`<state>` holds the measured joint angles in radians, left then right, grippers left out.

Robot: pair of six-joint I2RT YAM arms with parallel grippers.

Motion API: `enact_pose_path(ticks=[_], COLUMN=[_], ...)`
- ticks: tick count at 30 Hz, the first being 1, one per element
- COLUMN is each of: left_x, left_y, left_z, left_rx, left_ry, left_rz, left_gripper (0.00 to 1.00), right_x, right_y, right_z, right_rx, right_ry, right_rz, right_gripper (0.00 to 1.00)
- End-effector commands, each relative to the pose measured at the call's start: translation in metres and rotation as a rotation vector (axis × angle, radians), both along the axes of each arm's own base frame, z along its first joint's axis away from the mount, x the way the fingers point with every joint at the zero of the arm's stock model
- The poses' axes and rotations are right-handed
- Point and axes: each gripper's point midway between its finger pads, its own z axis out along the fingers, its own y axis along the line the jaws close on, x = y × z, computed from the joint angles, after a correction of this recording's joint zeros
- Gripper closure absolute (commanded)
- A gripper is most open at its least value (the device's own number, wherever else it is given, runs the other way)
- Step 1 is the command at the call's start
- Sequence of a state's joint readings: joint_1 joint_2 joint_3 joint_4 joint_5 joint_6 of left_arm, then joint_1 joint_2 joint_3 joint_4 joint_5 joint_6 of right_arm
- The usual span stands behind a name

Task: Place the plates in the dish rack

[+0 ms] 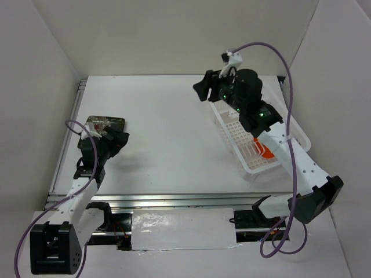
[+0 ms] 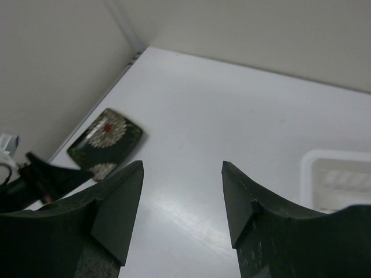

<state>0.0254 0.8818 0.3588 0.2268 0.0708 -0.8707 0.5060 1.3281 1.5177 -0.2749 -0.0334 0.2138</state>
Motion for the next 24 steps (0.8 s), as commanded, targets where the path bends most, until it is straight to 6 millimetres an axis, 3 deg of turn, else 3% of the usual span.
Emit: enact_pose_path(ticks=[1, 3, 5, 6, 9, 14, 24], left_x=[0.003, 0.002, -0.002, -0.006, -0.011, -0.023, -0.019], left_y=[0.039, 0.063, 0.081, 0.099, 0.114, 0.127, 0.139], left_z=[0.001, 0.0, -0.01, -0.02, -0.041, -0.06, -0.064], left_rx=[0.021, 0.032, 0.025, 0.003, -0.089, -0.101, -0.162], left_ry=[0.06, 0.085, 0.143, 0.178, 0.209, 0.241, 0.178], left_rz=[0.202, 0.308, 0.38, 0.443, 0.48, 0.566, 0.672], left_gripper=[0.01, 0.01, 0.0, 0.0, 0.0, 0.01, 0.02], right_x=[-0.022, -0.034, -0.046, -0.056, -0.079, -0.107, -0.128], right_y=[0.031, 0.043, 0.05, 0.058, 0.067, 0.061, 0.043], right_z=[-0.003, -0.009, -0.029, -0.036, -0.068, -0.107, -0.122], right_rx=[0.102, 0.122, 0.111, 0.102, 0.07, 0.071, 0.094], right_ry=[-0.008, -0.006, 0.022, 0.029, 0.043, 0.047, 0.023], right_rz=[0.119, 0.166, 0.207, 0.239, 0.295, 0.356, 0.354], right_gripper=[0.35, 0.32, 0.3, 0.28, 0.28, 0.28, 0.28])
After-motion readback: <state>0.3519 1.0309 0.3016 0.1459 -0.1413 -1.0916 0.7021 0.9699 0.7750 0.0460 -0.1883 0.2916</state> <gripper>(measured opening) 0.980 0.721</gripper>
